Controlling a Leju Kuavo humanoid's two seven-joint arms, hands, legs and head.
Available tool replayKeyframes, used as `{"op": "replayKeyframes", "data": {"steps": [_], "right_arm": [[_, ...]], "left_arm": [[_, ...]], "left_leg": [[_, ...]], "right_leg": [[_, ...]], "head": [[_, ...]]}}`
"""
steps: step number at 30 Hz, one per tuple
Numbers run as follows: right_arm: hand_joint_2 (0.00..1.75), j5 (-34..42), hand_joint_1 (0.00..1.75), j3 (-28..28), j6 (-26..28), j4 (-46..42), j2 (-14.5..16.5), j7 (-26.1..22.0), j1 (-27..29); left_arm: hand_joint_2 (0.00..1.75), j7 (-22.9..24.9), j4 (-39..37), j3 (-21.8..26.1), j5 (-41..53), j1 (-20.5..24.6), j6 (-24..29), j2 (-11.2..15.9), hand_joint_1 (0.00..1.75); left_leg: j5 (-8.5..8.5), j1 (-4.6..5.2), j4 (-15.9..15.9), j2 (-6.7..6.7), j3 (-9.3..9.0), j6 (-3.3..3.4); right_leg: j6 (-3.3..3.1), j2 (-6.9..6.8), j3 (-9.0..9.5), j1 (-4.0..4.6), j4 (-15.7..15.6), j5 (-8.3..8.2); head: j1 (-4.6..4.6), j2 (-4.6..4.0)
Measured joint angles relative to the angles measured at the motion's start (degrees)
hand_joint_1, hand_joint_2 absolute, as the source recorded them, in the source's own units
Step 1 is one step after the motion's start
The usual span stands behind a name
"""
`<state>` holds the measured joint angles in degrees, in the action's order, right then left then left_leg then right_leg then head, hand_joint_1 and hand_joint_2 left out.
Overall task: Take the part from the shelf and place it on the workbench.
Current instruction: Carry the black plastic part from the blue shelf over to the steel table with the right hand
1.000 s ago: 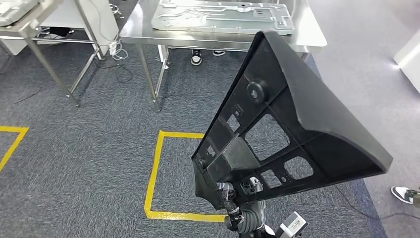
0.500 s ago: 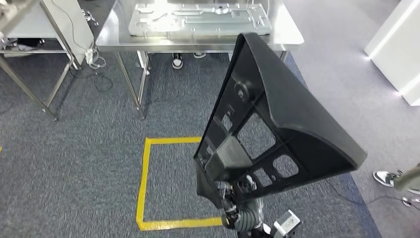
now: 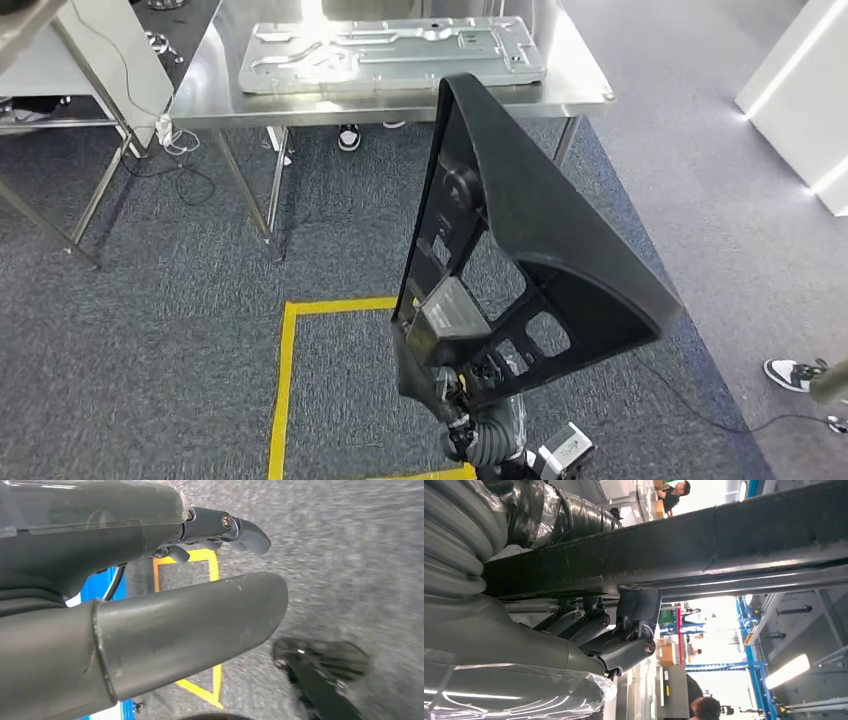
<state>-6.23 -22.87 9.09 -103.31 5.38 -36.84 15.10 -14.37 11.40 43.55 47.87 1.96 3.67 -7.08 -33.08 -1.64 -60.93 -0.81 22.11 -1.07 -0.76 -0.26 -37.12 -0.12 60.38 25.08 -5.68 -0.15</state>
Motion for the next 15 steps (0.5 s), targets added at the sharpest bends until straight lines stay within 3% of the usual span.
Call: {"op": "replayKeyframes", "data": {"steps": [2, 3, 4, 5, 7, 8, 9, 11, 12, 13, 15], "right_arm": [[1.75, 0.0, 1.75, -0.2, 0.0, 0.1, 0.0, 0.0, -0.1], [1.75, 0.0, 1.75, -0.3, 0.0, 0.2, -0.1, 0.0, -0.2], [1.75, 0.0, 1.75, -0.3, 0.0, 0.2, -0.1, 0.0, -0.2], [1.75, 0.0, 1.75, -0.4, 0.0, 0.3, -0.1, 0.1, -0.2], [1.75, 0.0, 1.75, -0.4, 0.2, 0.4, -0.1, 0.2, -0.2], [1.75, 0.0, 1.75, -0.4, 0.3, 0.5, -0.1, 0.3, -0.2], [1.75, 0.0, 1.75, -0.4, 0.5, 0.6, -0.1, 0.5, -0.3], [1.75, 0.0, 1.75, -0.5, 0.7, 0.8, -0.1, 0.6, -0.4], [1.75, 0.0, 1.75, -0.5, 0.8, 0.9, -0.1, 0.6, -0.4], [1.75, 0.0, 1.75, -0.6, 0.9, 0.9, -0.2, 0.6, -0.5], [1.75, 0.0, 1.75, -0.7, 1.0, 0.8, -0.1, 0.6, -0.8]], "left_arm": [[0.0, 0.0, 0.0, 0.1, 0.0, 0.4, 0.0, 0.0, 0.0], [0.0, 0.0, 0.0, 0.1, 0.1, 0.4, 0.0, 0.1, 0.0], [0.0, 0.0, 0.0, 0.1, 0.1, 0.3, 0.0, 0.1, 0.0], [0.0, 0.0, 0.0, 0.2, 0.1, 0.1, 0.0, 0.1, 0.0], [0.0, 0.1, 0.0, 0.3, 0.1, -0.5, 0.0, 0.2, 0.0], [0.0, 0.2, 0.0, 0.3, 0.2, -0.7, 0.0, 0.2, 0.0], [0.0, 0.2, 0.0, 0.4, 0.3, -0.8, 0.0, 0.3, 0.0], [0.0, 0.3, 0.0, 0.6, 0.4, -0.8, -0.1, 0.4, 0.0], [0.0, 0.3, 0.0, 0.8, 0.5, -0.7, -0.1, 0.5, 0.0], [0.0, 0.4, 0.1, 0.9, 0.5, -0.3, -0.1, 0.5, 0.0], [0.0, 0.6, 0.3, 1.0, 0.5, 0.5, -0.2, 0.5, 0.0]], "left_leg": [[2.15, -0.09, -7.9, 0.26, 4.74, -0.23], [1.72, -0.05, -11.5, 0.35, 7.58, -0.17], [-0.13, 0.04, -13.8, 0.36, 10.26, -0.08], [-2.84, 0.13, -14.6, 0.36, 12.45, -0.04], [-7.53, 0.3, -12.8, 0.37, 15.34, 0.13], [-7.52, 0.38, -10.4, 0.38, 16.13, 0.3], [-4.59, 0.48, -7.3, 0.38, 16.61, 0.59], [4.86, 0.81, -2.0, 0.42, 16.46, 1.07], [7.95, 1.0, -0.6, 0.46, 16.01, 1.35], [8.76, 1.11, 0.0, 0.59, 15.47, 1.64], [7.32, 1.03, 0.2, 0.97, 14.06, 2.49]], "right_leg": [[-0.87, 0.18, 2.61, -0.12, -1.1, 1.04], [-1.18, 0.26, 3.84, -0.07, -1.6, 1.71], [-1.4, 0.47, 5.05, 0.0, -1.9, 2.43], [-1.49, 0.76, 6.31, 0.05, -2.2, 3.23], [-1.48, 1.39, 8.92, 0.12, -2.6, 5.03], [-1.4, 1.58, 10.25, 0.15, -2.6, 6.02], [-1.27, 1.68, 11.42, 0.16, -2.7, 7.04], [-0.83, 1.96, 13.49, 0.29, -2.8, 9.22], [-0.5, 2.08, 14.51, 0.34, -2.9, 10.09], [-0.1, 2.16, 15.15, 0.41, -2.4, 10.09], [0.68, 1.87, 14.85, 0.41, 0.6, 8.91]], "head": [[0.01, 0.0], [0.01, 0.0], [0.01, 0.0], [0.0, 0.0], [0.01, 0.0], [0.02, 0.0], [0.01, -0.01], [0.0, -0.01], [0.0, -0.01], [-0.02, -0.01], [-0.03, -0.01]]}}
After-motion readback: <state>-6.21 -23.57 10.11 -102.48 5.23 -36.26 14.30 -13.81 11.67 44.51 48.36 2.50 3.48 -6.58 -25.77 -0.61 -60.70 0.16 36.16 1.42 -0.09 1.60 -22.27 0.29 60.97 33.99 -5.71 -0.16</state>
